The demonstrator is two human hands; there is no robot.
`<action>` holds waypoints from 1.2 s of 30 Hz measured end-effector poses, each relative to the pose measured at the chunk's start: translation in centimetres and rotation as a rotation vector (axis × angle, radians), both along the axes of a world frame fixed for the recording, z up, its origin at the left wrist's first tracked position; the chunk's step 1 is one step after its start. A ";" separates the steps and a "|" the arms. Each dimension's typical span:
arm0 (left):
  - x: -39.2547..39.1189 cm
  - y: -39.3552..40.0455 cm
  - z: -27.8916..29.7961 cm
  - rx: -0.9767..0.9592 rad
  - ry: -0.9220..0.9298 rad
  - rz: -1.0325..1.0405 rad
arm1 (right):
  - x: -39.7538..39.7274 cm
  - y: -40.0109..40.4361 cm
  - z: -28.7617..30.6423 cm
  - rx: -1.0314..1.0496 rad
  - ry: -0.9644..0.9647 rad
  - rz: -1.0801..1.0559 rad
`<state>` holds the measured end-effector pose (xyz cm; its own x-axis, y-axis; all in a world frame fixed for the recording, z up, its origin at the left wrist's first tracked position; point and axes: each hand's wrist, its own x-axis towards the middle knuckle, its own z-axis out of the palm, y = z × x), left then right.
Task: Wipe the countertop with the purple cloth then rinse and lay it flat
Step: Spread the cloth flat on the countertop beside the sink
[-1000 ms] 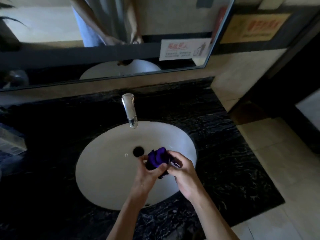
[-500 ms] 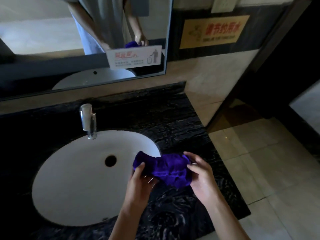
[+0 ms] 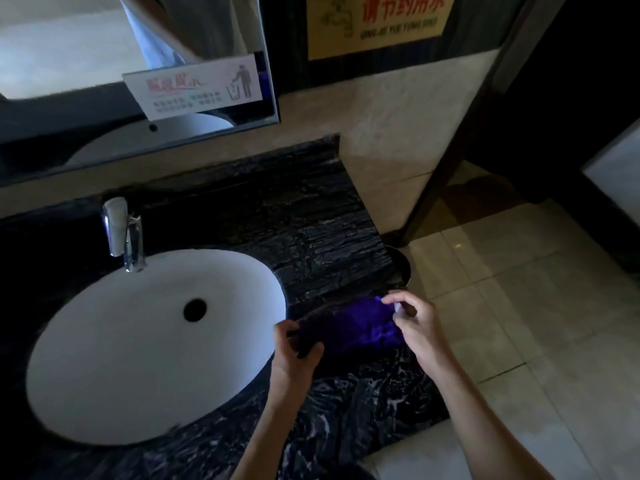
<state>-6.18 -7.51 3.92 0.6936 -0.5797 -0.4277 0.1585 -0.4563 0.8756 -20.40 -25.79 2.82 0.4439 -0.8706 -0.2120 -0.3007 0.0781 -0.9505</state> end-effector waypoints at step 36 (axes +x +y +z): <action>10.1 -5.4 1.5 0.069 -0.433 -0.219 | 6.2 -6.7 1.3 -0.181 0.131 0.230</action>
<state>3.88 -12.87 5.47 0.6812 -0.7122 -0.1694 -0.3198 -0.4976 0.8063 -14.19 -32.53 4.17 0.6126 -0.7795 -0.1312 -0.4118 -0.1730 -0.8947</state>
